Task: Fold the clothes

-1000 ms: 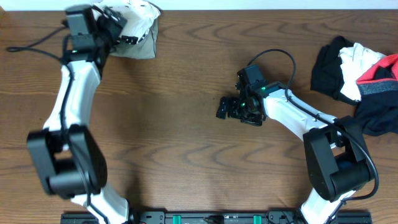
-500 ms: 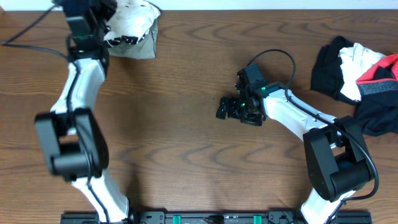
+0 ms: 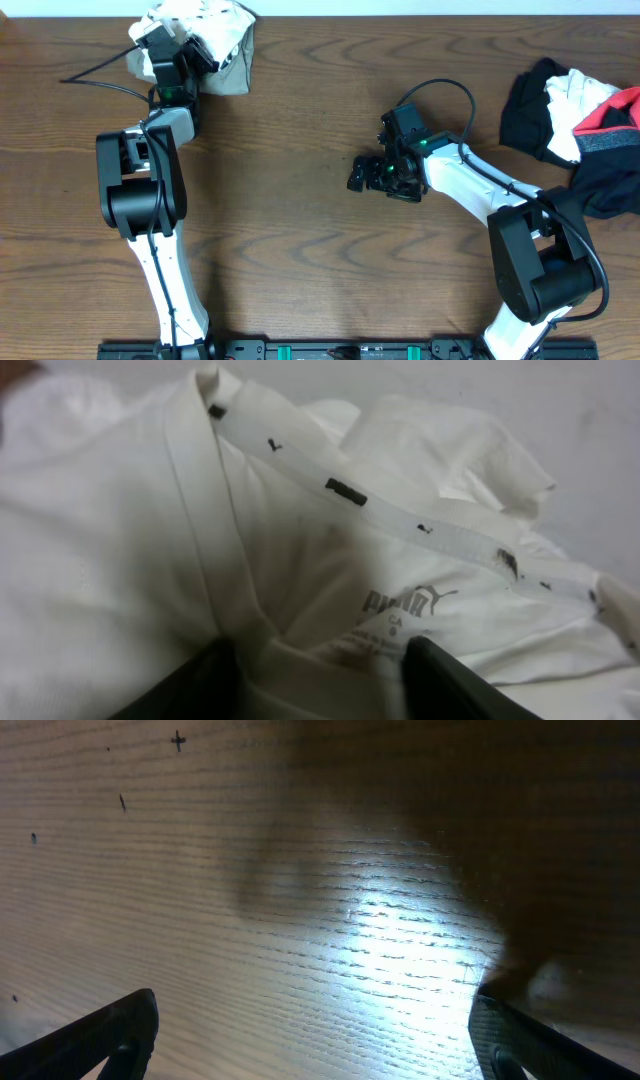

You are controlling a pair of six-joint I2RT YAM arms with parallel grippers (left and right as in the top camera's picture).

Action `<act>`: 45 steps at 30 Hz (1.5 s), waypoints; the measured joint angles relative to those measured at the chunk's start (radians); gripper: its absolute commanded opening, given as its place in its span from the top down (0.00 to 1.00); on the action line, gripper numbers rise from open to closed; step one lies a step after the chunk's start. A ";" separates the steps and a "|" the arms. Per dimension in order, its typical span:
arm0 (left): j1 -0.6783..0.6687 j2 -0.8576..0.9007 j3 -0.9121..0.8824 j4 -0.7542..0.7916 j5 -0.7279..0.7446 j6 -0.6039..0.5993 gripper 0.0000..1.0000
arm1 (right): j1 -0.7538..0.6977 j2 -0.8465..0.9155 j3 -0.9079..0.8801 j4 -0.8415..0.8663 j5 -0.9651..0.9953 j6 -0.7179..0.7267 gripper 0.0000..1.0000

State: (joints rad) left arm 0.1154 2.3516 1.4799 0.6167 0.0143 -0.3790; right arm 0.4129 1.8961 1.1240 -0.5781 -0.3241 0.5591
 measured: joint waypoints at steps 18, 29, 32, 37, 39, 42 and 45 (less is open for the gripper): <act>-0.165 -0.328 0.005 -0.046 -0.047 0.091 0.35 | 0.000 0.000 0.000 0.001 -0.001 -0.001 0.01; -0.148 -0.022 0.001 -0.013 -0.127 0.095 0.32 | 0.000 0.000 0.000 0.002 -0.002 -0.005 0.01; -0.144 0.009 0.001 -0.008 -0.135 0.105 0.27 | 0.000 0.000 0.000 0.002 -0.002 -0.008 0.01; -0.147 -0.010 0.000 -0.007 -0.138 0.117 0.16 | 0.000 0.000 0.000 0.003 -0.002 -0.008 0.01; -0.147 -0.033 -0.001 -0.023 -0.137 0.120 0.05 | 0.000 0.000 0.000 0.003 -0.002 -0.008 0.01; -0.150 -0.116 -0.006 -0.079 -0.138 0.117 0.02 | 0.000 0.000 0.000 0.003 -0.002 -0.008 0.01; -0.154 -0.260 -0.009 -0.167 -0.146 0.118 0.02 | 0.000 0.000 0.000 0.003 -0.003 -0.010 0.01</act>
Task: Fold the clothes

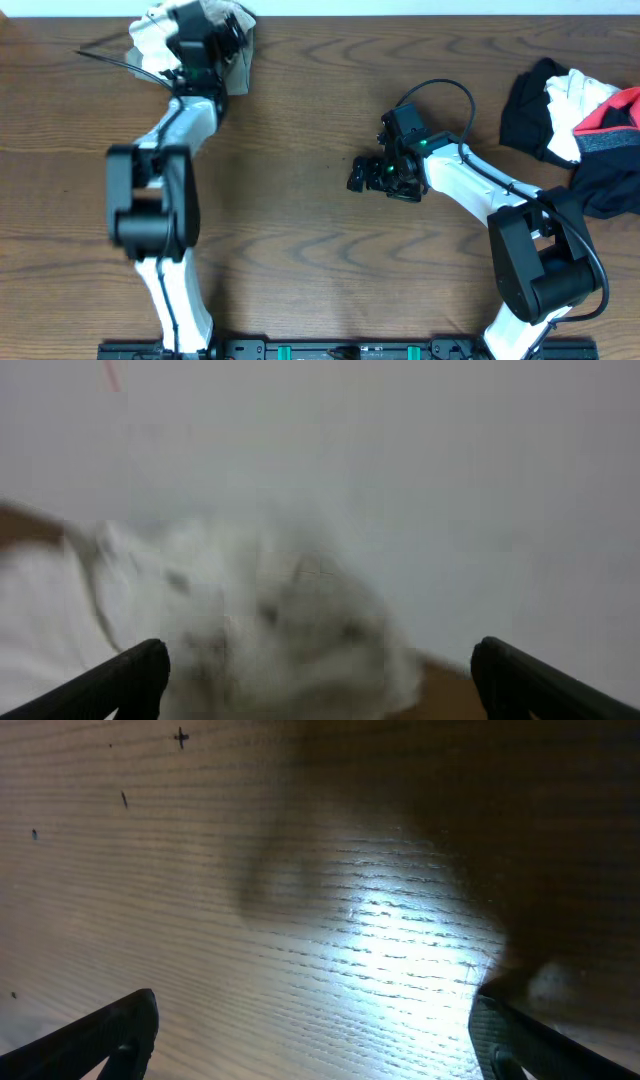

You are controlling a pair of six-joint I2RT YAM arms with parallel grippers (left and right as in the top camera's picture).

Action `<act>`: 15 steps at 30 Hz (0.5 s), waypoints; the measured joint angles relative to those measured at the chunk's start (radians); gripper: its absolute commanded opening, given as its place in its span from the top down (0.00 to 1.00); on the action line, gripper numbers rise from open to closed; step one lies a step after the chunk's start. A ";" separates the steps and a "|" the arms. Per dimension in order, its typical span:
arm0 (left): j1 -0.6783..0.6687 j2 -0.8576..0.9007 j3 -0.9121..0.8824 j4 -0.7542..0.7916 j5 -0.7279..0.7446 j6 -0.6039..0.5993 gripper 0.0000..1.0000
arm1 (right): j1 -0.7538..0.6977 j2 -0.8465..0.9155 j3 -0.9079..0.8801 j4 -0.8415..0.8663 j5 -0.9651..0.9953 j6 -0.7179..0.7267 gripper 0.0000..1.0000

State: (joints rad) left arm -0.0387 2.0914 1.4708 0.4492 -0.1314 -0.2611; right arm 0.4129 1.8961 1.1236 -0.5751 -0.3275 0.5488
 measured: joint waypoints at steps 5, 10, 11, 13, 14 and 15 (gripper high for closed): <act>-0.029 -0.309 0.005 -0.266 -0.004 -0.001 0.02 | 0.000 0.000 -0.001 0.005 -0.006 -0.002 0.01; -0.070 -0.596 0.008 -0.603 -0.002 0.000 0.02 | 0.000 0.001 -0.001 0.005 -0.013 -0.004 0.01; -0.077 -0.656 0.008 -0.675 -0.003 0.000 0.02 | 0.000 0.001 -0.001 0.005 -0.014 -0.005 0.01; -0.090 -0.770 0.008 -0.809 -0.005 0.000 0.02 | 0.000 0.001 -0.002 0.006 -0.018 -0.004 0.01; -0.095 -0.818 0.007 -0.856 -0.005 -0.001 0.02 | 0.000 0.001 -0.002 0.007 -0.018 -0.005 0.01; -0.104 -0.892 0.007 -0.923 -0.003 -0.002 0.02 | 0.000 0.001 -0.002 0.006 -0.019 -0.005 0.01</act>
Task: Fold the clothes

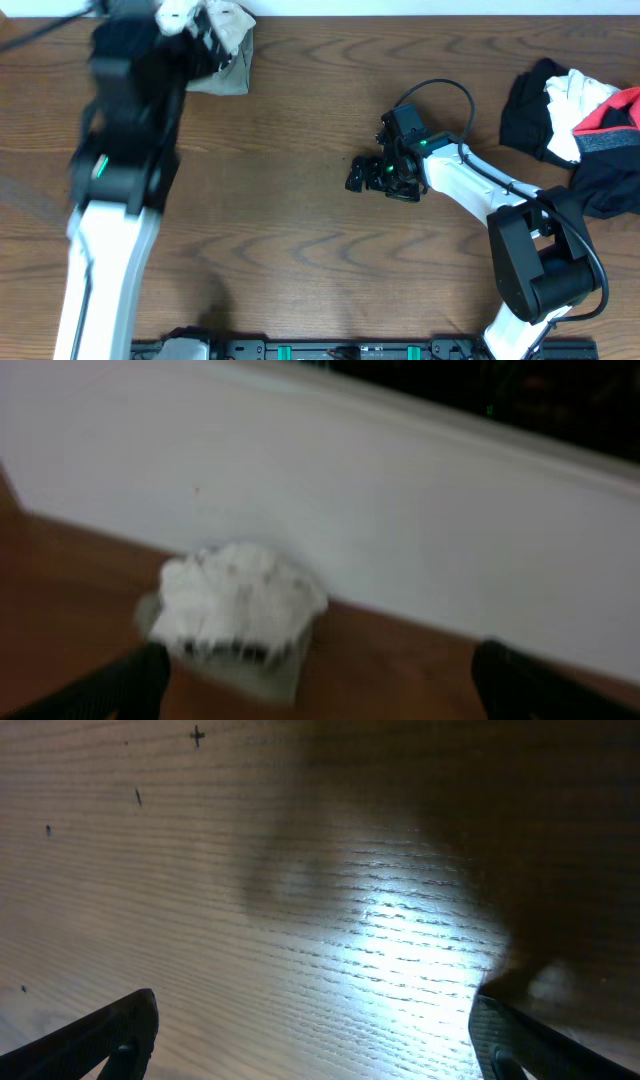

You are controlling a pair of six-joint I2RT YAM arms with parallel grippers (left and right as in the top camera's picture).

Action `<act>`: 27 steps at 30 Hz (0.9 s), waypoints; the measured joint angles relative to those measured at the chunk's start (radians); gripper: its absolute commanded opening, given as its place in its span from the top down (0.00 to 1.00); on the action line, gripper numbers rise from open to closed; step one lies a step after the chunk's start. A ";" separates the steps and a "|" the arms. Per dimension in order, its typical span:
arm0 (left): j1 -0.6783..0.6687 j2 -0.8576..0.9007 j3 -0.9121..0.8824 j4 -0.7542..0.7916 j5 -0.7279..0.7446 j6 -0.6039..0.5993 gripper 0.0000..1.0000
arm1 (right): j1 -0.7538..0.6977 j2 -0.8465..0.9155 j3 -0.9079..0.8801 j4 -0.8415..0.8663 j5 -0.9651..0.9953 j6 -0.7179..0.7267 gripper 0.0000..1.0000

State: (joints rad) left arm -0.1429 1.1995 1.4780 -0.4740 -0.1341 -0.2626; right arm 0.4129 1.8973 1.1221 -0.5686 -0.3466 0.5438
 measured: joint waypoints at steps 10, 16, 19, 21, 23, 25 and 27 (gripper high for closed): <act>-0.024 -0.493 0.005 -0.422 0.151 -0.002 0.02 | 0.013 -0.049 -0.030 -0.078 0.010 0.004 0.01; -0.024 -0.607 -0.008 -0.659 0.207 -0.002 0.02 | 0.062 -0.204 -0.116 -0.230 0.130 0.036 0.01; -0.024 -0.621 -0.053 -0.693 0.219 -0.002 0.02 | 0.097 -0.369 -0.118 -0.288 0.214 0.062 0.01; -0.024 -0.625 -0.095 -0.695 0.241 -0.002 0.02 | 0.133 -0.515 -0.116 -0.312 0.268 0.077 0.01; -0.024 -0.624 -0.141 -0.689 0.265 -0.002 0.02 | 0.169 -0.651 -0.111 -0.333 0.314 0.084 0.01; -0.024 -0.624 -0.193 -0.666 0.285 -0.002 0.02 | 0.199 -0.770 -0.108 -0.351 0.358 0.089 0.01; -0.024 -0.624 -0.243 -0.642 0.297 -0.002 0.02 | 0.216 -0.866 -0.108 -0.381 0.396 0.093 0.01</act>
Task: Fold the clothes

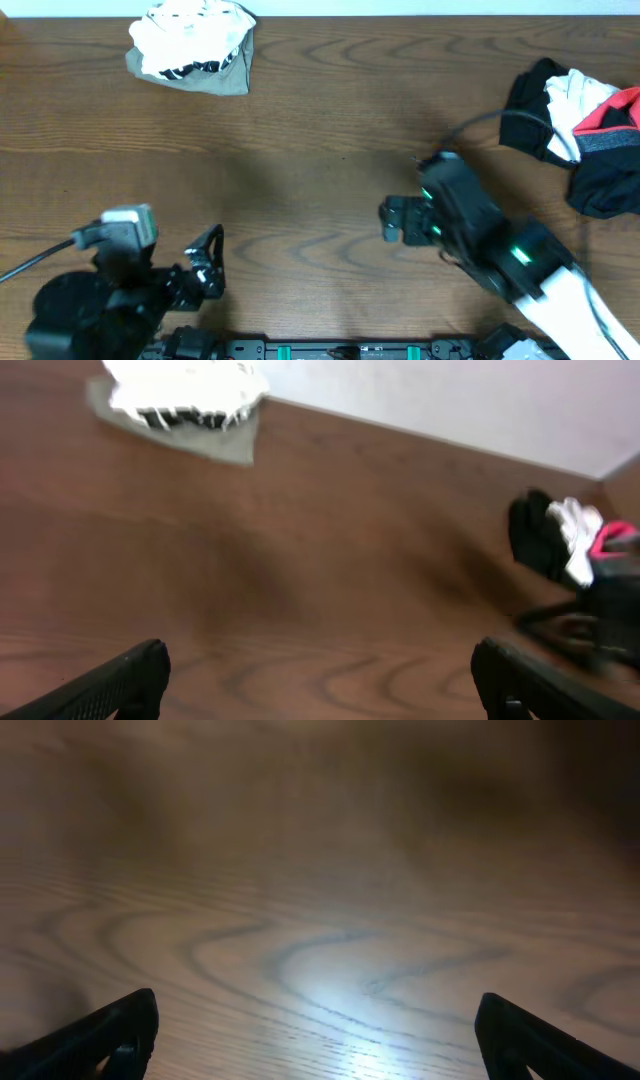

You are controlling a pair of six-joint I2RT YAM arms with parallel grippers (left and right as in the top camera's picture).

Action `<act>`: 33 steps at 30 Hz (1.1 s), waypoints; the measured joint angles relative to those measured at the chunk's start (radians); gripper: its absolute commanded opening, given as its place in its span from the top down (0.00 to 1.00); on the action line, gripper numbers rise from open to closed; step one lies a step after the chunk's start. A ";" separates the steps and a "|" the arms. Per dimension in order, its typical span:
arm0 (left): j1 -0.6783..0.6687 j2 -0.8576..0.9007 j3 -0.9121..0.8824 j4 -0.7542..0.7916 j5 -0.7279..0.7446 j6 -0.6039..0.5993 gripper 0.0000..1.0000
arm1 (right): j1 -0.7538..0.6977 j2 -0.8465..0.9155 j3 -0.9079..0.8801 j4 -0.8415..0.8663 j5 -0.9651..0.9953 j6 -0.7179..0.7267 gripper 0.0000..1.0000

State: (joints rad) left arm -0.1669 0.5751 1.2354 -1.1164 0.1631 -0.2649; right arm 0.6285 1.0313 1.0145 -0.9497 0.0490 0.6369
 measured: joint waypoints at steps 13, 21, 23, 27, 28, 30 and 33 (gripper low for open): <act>0.000 0.001 -0.299 0.112 0.022 0.000 0.02 | 0.003 -0.427 0.000 -0.321 0.321 0.091 0.01; 0.000 0.001 -0.360 0.149 0.022 0.000 0.02 | 0.003 -0.479 0.000 -0.378 0.419 0.112 0.01; 0.000 0.001 -0.360 0.149 0.022 0.000 0.02 | 0.003 -0.479 0.000 -0.378 0.440 0.114 0.01; 0.000 0.001 -0.360 0.149 0.022 0.000 0.02 | 0.003 -0.479 0.000 -0.378 0.460 0.115 0.01; 0.000 0.001 -0.360 0.149 0.022 0.000 0.02 | 0.003 -0.479 0.000 -0.378 0.464 0.115 0.01; 0.000 0.001 -0.360 0.149 0.022 0.000 0.02 | 0.003 -0.479 0.000 -0.374 0.467 0.115 0.01; 0.000 0.001 -0.360 0.149 0.022 0.000 0.02 | 0.003 -0.479 0.000 -0.363 0.471 0.116 0.01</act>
State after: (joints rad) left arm -0.1669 0.5758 0.8753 -0.9672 0.1852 -0.2649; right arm 0.6315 0.5522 1.0145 -1.3128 0.5201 0.7528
